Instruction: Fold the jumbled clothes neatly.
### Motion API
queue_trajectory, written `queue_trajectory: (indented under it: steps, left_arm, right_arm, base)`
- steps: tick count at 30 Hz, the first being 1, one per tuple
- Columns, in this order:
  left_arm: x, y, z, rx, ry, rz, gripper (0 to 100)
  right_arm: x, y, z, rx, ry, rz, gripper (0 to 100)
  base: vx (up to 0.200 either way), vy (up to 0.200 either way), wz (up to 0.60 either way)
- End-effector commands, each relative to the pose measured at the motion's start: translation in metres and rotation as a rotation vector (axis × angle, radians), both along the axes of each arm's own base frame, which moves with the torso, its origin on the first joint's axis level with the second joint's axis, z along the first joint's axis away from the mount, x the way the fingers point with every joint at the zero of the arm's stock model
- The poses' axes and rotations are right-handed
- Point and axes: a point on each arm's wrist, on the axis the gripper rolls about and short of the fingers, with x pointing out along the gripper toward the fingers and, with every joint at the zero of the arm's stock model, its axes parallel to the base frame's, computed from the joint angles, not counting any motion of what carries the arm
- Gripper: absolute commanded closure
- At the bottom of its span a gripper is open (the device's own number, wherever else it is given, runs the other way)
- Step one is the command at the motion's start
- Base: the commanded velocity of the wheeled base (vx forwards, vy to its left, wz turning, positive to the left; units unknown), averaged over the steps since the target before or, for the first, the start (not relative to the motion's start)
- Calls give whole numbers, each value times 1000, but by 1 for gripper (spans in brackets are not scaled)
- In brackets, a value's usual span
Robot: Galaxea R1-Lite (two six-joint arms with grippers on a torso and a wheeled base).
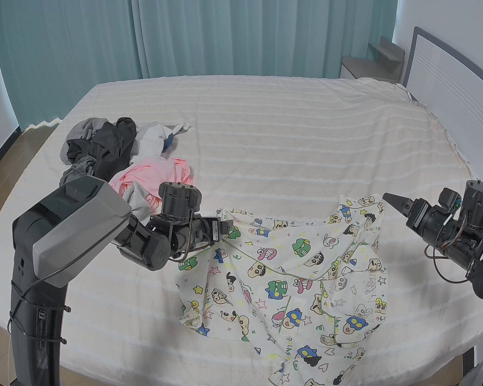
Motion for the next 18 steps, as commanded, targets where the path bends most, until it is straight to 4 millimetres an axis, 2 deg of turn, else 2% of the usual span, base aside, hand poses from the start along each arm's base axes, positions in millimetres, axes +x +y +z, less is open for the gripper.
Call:
queue_trajectory:
  steps: [1, 6, 9, 18]
  left_arm:
    - [-1, -1, -3, 3, 6, -1, 100]
    - [0, 0, -7, 9, 12, 4, 100]
    - [4, 3, -3, 18, -9, 6, 100]
    - [26, 10, 27, 83, -152, 27, 100]
  right_arm:
    - [0, 0, 0, 2, 1, 2, 0]
    - [-1, 0, -3, 7, 13, -1, 0]
    - [-1, 0, -3, 25, 19, -5, 0]
    - [-1, 0, -4, 35, 28, -5, 0]
  base:
    - [0, 0, 0]
    - [0, 0, 0]
    - [0, 0, 0]
    - [0, 0, 0]
